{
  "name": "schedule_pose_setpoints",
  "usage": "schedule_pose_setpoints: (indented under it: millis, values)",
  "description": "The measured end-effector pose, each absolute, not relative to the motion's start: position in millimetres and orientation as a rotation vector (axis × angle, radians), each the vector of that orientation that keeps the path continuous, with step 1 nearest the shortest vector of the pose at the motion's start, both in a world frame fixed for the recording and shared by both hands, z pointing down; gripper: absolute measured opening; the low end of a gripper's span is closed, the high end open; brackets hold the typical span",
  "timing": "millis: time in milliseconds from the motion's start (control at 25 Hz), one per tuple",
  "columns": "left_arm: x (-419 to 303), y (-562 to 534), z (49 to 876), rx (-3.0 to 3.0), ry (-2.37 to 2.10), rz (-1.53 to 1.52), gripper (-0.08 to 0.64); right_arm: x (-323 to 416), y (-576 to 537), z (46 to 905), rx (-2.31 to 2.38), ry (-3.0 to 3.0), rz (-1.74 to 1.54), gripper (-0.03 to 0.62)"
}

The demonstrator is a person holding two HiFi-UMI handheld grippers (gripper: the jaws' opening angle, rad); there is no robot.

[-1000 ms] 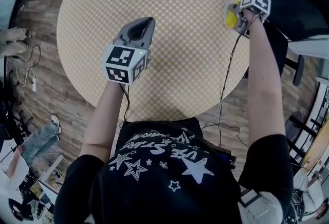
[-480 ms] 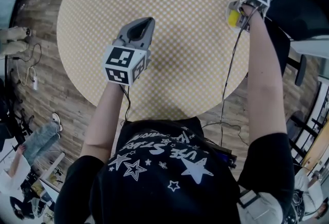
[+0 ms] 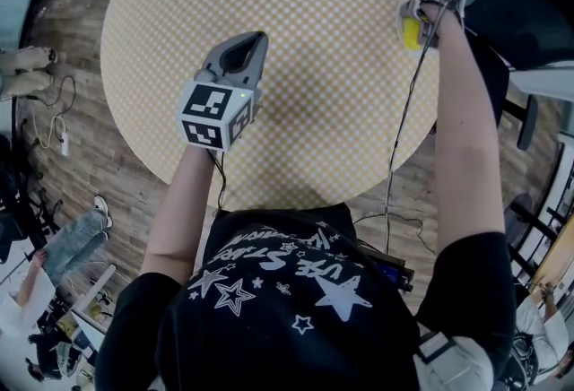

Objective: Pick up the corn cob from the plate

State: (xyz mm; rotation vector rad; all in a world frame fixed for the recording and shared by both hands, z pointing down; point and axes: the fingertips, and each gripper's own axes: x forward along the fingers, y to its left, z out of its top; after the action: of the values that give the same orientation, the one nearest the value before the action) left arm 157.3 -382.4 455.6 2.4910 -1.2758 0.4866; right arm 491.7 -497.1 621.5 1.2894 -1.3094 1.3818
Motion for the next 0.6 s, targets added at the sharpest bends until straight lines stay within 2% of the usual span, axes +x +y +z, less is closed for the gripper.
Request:
schedule_pose_setpoints:
  millis: [400, 600]
  values:
    - [164.8, -377.3, 456.5, 2.485, -1.264, 0.494, 0.008, 484.1, -502.0, 616.4, 1.240, -1.535, 1.299, 0.253]
    - [167.7, -369.0, 450.0, 2.495, -1.280, 0.493, 0.008, 484.7, -504.1, 600.2, 1.303, -1.683, 1.386, 0.252]
